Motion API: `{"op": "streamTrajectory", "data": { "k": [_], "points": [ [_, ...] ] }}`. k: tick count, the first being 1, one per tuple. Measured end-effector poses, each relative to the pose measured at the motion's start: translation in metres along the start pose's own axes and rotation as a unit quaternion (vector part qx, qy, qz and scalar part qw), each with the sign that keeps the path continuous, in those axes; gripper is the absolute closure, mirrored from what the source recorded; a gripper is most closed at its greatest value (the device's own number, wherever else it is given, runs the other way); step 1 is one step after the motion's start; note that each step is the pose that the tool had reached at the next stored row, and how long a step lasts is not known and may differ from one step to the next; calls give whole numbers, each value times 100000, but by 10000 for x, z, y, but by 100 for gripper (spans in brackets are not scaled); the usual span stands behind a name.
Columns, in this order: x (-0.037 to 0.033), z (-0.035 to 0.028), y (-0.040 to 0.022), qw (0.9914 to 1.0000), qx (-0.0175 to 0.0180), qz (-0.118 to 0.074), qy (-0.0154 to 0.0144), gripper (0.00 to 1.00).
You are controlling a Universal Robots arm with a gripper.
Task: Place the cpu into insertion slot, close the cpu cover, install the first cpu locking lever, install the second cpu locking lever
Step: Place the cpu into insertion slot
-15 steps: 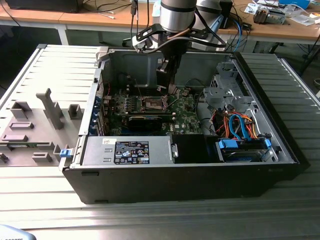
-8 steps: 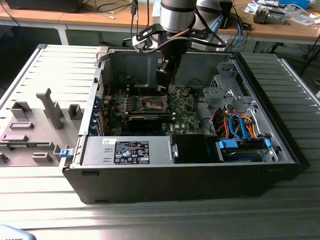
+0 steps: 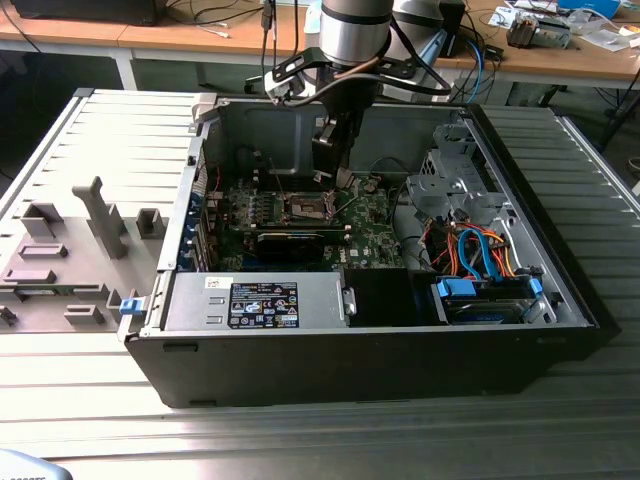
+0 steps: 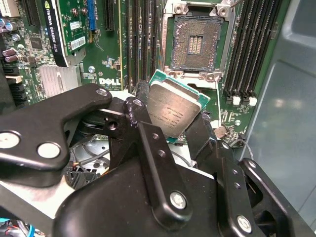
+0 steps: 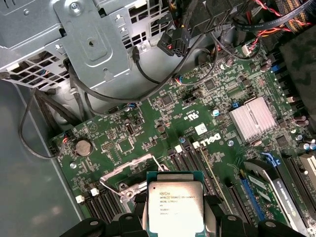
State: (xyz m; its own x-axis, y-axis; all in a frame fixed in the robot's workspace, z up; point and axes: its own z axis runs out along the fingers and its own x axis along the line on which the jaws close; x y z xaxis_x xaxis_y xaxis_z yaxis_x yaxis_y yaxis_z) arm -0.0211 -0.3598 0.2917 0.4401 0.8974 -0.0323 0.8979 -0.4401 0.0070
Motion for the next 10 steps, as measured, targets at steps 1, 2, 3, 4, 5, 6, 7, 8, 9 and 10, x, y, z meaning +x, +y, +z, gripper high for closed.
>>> {"op": "streamTrajectory", "data": {
  "k": [1, 2, 3, 4, 5, 6, 7, 8, 9, 10],
  "points": [
    [0, 0, 0, 100000, 0, 50, -4, 46],
    [0, 0, 0, 100000, 1, 85, -2, 46],
    [0, 0, 0, 100000, 4, 130, -4, 46],
    [0, 0, 0, 100000, 6, 161, -4, 46],
    [0, 0, 0, 100000, 6, 214, -4, 46],
    [0, 1, 0, 100000, 7, 251, -5, 46],
    [0, 1, 0, 100000, 10, 302, -4, 46],
    [0, 1, 0, 99999, 12, 378, -5, 46],
    [0, 1, 0, 99999, 14, 443, -4, 46],
    [0, 1, 0, 99999, 17, 503, -3, 46]
  ]
}}
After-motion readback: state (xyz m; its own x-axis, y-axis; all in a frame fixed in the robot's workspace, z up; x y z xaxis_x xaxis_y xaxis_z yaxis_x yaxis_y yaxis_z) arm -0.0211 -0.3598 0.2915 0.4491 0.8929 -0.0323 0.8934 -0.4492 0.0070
